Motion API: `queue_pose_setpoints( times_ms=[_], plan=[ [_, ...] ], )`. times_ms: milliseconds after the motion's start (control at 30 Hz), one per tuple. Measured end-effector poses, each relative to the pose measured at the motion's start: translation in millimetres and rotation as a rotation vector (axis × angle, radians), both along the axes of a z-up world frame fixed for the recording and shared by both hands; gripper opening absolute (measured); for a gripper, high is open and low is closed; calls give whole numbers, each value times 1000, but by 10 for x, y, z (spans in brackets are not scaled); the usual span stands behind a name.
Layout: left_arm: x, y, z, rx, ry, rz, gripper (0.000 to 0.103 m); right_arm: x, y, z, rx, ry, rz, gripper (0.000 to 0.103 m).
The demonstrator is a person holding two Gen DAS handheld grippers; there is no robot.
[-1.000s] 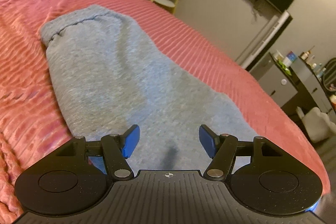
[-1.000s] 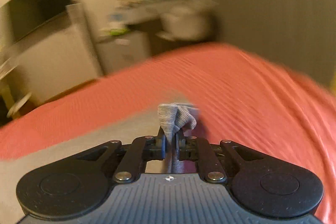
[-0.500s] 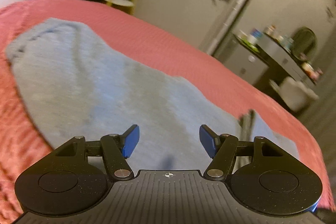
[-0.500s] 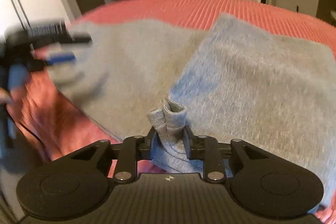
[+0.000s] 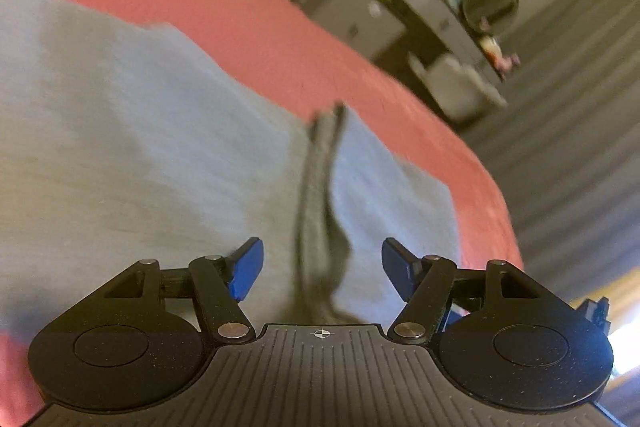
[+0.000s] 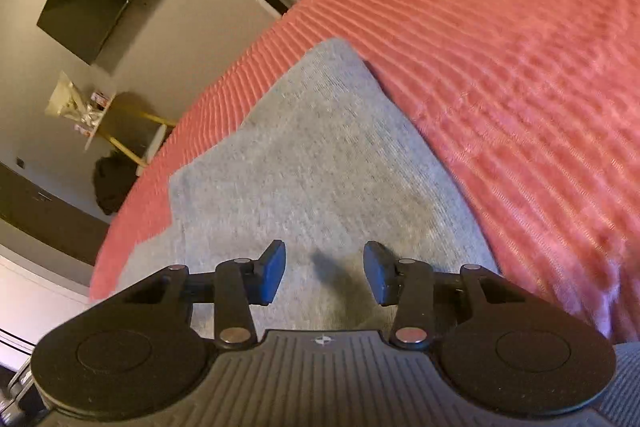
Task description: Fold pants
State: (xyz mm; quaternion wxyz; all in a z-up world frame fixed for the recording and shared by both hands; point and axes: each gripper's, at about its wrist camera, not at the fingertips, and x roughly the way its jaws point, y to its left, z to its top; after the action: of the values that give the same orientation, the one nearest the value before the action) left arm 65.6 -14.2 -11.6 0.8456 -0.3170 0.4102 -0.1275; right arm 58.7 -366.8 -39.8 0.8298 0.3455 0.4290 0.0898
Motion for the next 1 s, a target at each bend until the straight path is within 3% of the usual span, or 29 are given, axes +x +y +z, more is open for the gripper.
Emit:
queue_pose_setpoints(
  times_ms=[167, 267, 333, 367, 400, 433, 500, 533, 567, 667, 767, 833, 900, 1000],
  plan=[
    [469, -221, -322, -53, 147, -60, 79, -42, -6, -21, 60, -4, 0, 48],
    [549, -224, -408, -123, 166, -26, 79, -44, -75, -10, 67, -5, 6, 51],
    [593, -218, -439, -164, 183, 3, 73, 13, -7, -56, 65, -10, 16, 53],
    [610, -231, -440, -154, 184, 6, 54, 13, 2, -56, 68, -17, 23, 53],
    [666, -297, -417, -131, 188, 1, 22, 19, -8, -57, 73, -21, 29, 53],
    [665, -321, -414, -103, 191, -6, 17, 24, -8, -55, 79, -29, 28, 53],
    [593, -324, -361, -76, 158, -10, 17, 13, -23, -24, 103, -62, 26, 47],
    [542, -324, -310, -68, 129, -10, 16, -3, -38, -4, 108, -80, 20, 34],
    [506, -321, -256, -67, 104, -6, 15, -25, -58, 32, 106, -102, 15, 28],
    [336, -228, -120, -60, 46, -6, 15, -48, -93, 71, 85, -105, -10, 27],
    [139, -76, -37, -31, -9, 16, 15, -24, -78, 41, 61, -46, -21, 27],
    [49, 48, -116, -11, 1, 33, 17, -6, -22, 40, 37, -25, 7, 27],
    [-2, 112, -268, 68, 32, 45, 20, 11, 84, 68, -29, -22, 52, 27],
    [20, 136, -337, 28, 29, 67, 25, 40, 286, 119, -157, -37, 107, 27]
  ],
)
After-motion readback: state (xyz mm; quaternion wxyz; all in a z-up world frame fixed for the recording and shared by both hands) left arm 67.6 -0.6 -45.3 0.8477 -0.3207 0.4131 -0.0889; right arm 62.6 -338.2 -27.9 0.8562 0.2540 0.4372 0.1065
